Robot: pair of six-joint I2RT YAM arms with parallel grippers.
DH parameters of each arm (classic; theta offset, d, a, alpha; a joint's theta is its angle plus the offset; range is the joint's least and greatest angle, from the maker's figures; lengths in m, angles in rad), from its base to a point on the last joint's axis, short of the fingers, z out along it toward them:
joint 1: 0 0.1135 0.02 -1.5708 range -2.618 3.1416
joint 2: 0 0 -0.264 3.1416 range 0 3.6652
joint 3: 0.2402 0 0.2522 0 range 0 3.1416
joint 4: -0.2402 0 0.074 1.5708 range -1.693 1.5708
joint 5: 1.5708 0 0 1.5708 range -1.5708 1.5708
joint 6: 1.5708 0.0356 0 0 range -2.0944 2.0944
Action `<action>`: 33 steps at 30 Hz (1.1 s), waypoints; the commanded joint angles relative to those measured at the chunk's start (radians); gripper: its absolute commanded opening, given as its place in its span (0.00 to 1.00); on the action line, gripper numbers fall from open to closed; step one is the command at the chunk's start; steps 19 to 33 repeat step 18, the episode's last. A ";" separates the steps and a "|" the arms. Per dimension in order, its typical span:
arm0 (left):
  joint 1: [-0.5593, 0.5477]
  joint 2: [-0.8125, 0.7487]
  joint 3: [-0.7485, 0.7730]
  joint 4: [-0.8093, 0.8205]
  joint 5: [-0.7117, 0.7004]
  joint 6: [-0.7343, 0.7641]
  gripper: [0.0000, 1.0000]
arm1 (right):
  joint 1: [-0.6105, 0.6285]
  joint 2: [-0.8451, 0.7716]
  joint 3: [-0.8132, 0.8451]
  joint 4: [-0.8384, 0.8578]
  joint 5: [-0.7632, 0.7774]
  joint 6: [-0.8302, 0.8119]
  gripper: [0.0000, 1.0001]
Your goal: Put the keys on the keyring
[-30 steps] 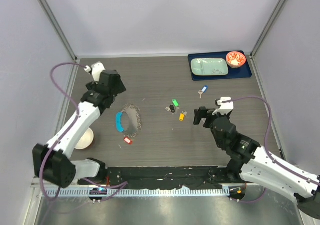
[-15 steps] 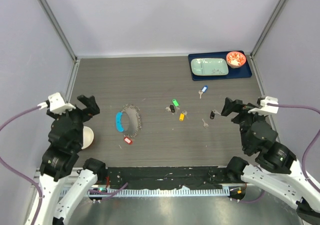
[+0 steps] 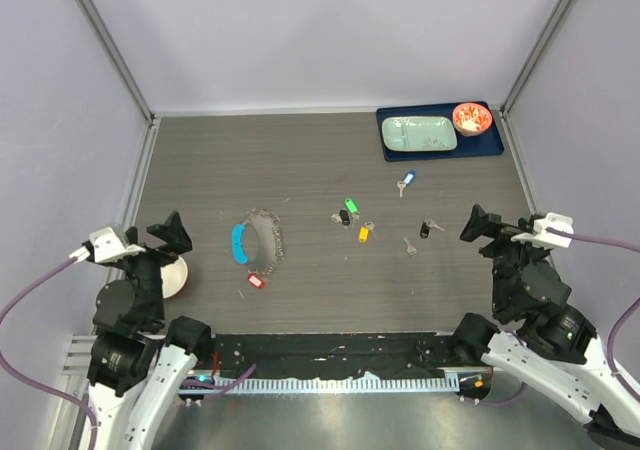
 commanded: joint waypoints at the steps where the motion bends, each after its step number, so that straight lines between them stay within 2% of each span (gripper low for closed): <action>1: 0.036 -0.034 -0.016 0.083 0.016 0.040 1.00 | 0.001 -0.034 -0.019 0.093 0.030 -0.046 1.00; 18: 0.216 0.010 -0.025 0.104 0.199 -0.012 1.00 | 0.001 -0.086 -0.039 0.124 -0.015 -0.059 1.00; 33: 0.216 0.010 -0.025 0.104 0.199 -0.012 1.00 | 0.001 -0.086 -0.039 0.124 -0.015 -0.059 1.00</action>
